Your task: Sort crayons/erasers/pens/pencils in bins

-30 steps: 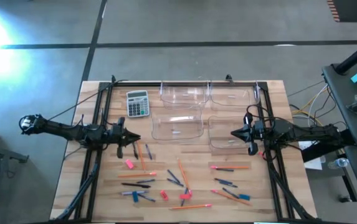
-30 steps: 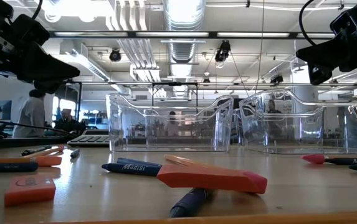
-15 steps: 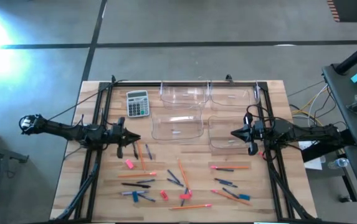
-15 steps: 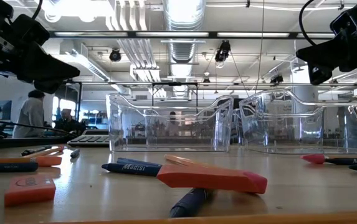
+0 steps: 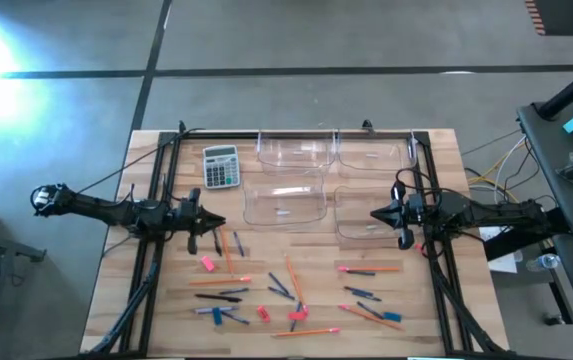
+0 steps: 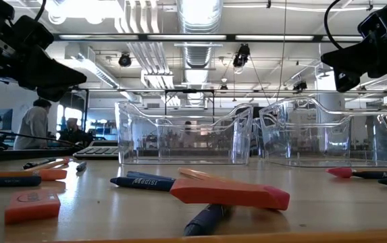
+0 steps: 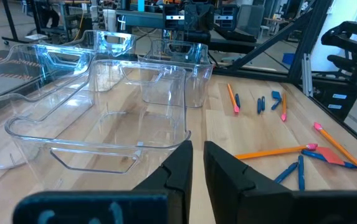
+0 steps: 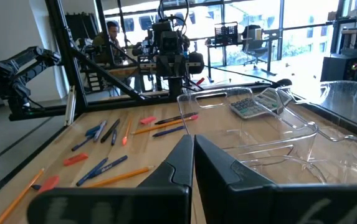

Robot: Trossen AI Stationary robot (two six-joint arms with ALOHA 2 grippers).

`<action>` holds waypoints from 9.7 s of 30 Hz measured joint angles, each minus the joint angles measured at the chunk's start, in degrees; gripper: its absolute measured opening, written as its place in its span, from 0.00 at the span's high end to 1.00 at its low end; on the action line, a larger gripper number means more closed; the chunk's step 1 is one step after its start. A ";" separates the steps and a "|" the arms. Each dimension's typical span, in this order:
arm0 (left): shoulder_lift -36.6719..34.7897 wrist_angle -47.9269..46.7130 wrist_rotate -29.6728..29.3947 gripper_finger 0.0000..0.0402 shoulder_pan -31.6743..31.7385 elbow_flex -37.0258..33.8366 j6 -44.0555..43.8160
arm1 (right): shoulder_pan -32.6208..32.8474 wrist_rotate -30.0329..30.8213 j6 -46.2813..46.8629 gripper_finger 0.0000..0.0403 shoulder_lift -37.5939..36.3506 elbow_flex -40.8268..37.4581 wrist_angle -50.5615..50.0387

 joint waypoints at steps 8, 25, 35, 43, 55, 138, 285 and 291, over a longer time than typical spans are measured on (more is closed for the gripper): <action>0.00 0.00 0.00 0.93 -0.01 0.00 0.01 | 0.01 0.00 0.00 0.98 0.00 0.00 -0.01; 0.01 0.02 -8.72 0.93 0.01 0.00 1.09 | 0.00 0.00 0.00 0.98 -0.01 0.00 -0.01; 0.32 -2.36 -8.89 0.93 -0.01 6.18 -2.65 | 0.01 0.02 0.00 0.98 -0.01 -0.01 0.00; 13.29 -17.87 -5.46 0.93 -0.10 22.45 -4.56 | 0.00 0.02 -0.01 0.98 -0.01 0.00 0.06; 53.13 -11.85 -3.65 0.93 -13.83 44.02 1.93 | 0.00 0.17 -0.01 0.98 0.00 -0.02 0.47; 99.21 -4.29 2.97 0.45 -21.85 70.23 -2.89 | 0.01 0.02 0.00 0.98 0.04 -0.02 0.54; 47.50 0.70 10.51 0.55 15.25 42.95 4.48 | -0.01 0.07 0.00 0.98 0.04 0.00 0.34; 37.70 18.01 4.23 0.55 5.10 31.26 4.50 | 0.00 0.07 0.00 0.98 0.04 0.00 0.34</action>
